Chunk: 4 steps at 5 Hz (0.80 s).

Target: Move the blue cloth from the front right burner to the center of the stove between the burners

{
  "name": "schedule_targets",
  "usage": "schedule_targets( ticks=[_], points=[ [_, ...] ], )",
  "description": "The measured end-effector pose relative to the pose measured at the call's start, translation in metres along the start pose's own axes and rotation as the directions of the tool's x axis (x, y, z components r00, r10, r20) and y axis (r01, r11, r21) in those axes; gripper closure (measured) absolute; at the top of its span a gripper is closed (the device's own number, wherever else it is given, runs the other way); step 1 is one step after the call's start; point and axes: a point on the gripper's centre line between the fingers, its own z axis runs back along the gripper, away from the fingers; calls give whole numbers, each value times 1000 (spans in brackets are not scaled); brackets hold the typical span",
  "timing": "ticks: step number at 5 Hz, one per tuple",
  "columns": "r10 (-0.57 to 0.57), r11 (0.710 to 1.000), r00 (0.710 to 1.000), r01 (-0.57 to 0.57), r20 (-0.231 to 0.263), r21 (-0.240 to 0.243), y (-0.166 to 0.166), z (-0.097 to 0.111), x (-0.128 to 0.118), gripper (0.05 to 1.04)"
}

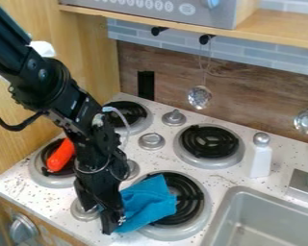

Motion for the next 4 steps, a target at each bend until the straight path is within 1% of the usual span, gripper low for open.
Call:
schedule_targets(
  ticks=[1,2,3,4],
  points=[
    [1,1000,1000,-1,-19,-9,-2,-4,-3,83],
    [-9,999,1000,8,-26,-32,-6,-4,-4,83],
    [-18,999,1000,17,-15,-46,-8,0,-3,83],
    [-41,998,999,41,4,-48,-13,7,1,83]
  ],
)
